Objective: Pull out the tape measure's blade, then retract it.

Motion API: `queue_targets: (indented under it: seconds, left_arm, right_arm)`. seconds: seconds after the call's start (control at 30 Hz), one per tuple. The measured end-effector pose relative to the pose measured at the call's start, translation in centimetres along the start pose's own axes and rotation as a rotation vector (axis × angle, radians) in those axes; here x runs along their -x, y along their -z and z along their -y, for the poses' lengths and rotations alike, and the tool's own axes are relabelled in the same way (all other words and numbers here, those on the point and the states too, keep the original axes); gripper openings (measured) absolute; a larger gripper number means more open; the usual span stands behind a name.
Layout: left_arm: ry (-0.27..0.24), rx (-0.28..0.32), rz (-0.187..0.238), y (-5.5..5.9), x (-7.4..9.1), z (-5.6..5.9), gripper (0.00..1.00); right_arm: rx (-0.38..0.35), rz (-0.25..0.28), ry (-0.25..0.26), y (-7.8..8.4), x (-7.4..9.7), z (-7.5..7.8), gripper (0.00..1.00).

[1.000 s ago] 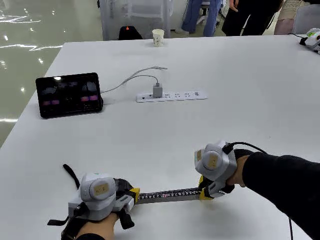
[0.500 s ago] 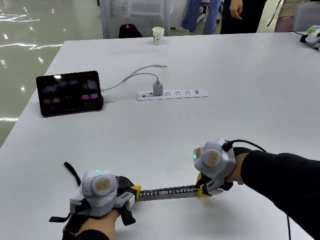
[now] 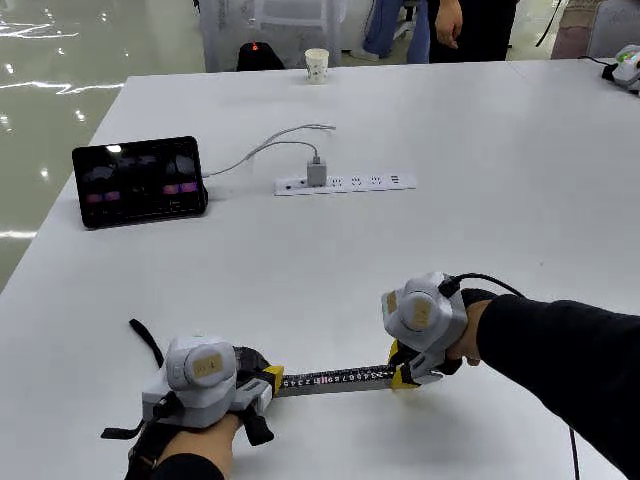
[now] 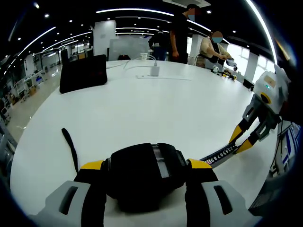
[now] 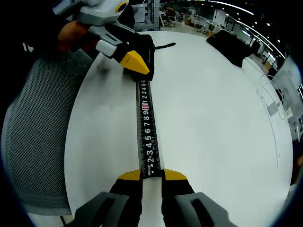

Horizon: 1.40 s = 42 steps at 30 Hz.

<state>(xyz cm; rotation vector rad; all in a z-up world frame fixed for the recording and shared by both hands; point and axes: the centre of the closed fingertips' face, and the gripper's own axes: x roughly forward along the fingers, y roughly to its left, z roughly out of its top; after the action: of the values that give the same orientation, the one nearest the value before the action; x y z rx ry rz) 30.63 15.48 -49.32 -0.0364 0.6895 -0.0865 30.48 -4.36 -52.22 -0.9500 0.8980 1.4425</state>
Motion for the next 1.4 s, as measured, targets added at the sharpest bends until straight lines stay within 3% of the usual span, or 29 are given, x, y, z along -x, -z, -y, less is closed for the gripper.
queue_targets:
  seconds: [1.4]
  left_arm:
    - [-0.005, 0.0, -0.008, 0.1, 0.0, 0.0, 0.63]
  right_arm:
    - [-0.013, 0.002, 0.002, -1.5, -0.8, -0.1, 0.11]
